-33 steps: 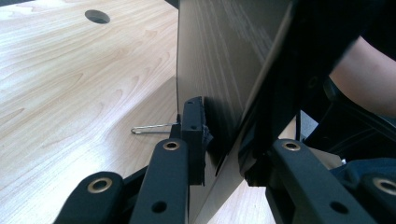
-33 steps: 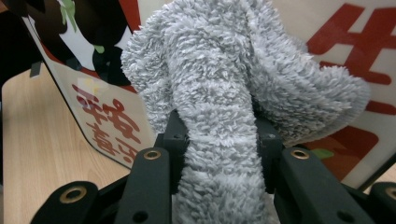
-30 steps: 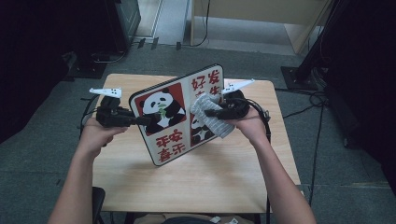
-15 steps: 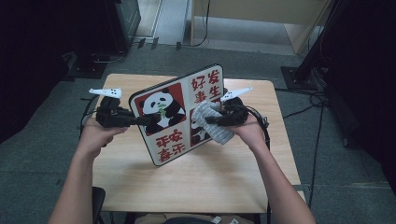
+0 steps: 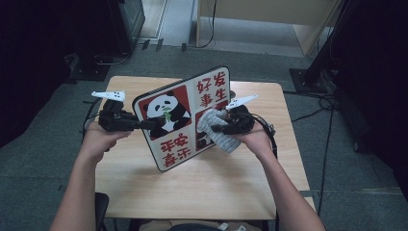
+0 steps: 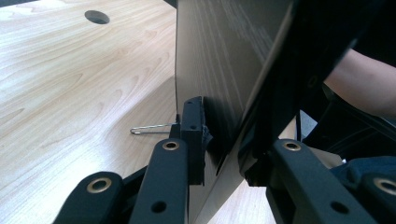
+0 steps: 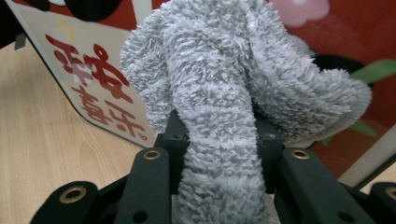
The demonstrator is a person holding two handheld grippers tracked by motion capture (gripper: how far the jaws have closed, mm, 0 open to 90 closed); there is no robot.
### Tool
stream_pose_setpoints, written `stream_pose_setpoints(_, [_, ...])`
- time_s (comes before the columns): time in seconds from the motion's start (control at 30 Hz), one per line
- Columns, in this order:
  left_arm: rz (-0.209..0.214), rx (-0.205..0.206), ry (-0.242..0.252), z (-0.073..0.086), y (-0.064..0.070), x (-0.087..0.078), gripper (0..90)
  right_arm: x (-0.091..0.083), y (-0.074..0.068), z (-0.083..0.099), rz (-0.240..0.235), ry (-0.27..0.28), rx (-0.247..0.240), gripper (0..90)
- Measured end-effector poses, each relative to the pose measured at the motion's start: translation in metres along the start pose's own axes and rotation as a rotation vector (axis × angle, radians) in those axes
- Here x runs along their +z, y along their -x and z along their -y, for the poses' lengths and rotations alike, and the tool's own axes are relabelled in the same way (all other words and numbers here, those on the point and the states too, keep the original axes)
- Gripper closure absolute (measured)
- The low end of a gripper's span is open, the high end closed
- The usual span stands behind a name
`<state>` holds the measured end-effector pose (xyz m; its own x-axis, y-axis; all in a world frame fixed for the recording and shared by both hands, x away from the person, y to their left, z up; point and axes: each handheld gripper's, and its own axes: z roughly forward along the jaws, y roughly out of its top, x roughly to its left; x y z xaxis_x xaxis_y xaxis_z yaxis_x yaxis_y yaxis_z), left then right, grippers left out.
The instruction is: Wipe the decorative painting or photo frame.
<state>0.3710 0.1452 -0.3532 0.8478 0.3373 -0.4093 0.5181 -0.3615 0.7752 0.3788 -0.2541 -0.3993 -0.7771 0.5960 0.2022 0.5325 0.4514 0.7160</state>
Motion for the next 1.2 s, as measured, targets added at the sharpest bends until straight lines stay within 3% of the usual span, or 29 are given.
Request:
stream_pose_setpoints(0.9, [0.002, 0.002, -0.001, 0.0, 0.0, 0.0, 74.8, 0.019, 0.005, 0.031, -0.014, -0.096, 0.048, 66.9])
stream_pose_setpoints(1.2, [0.004, 0.005, -0.002, 0.0, 0.0, 0.0, 74.8, 0.023, 0.008, 0.038, -0.032, -0.091, 0.075, 66.9])
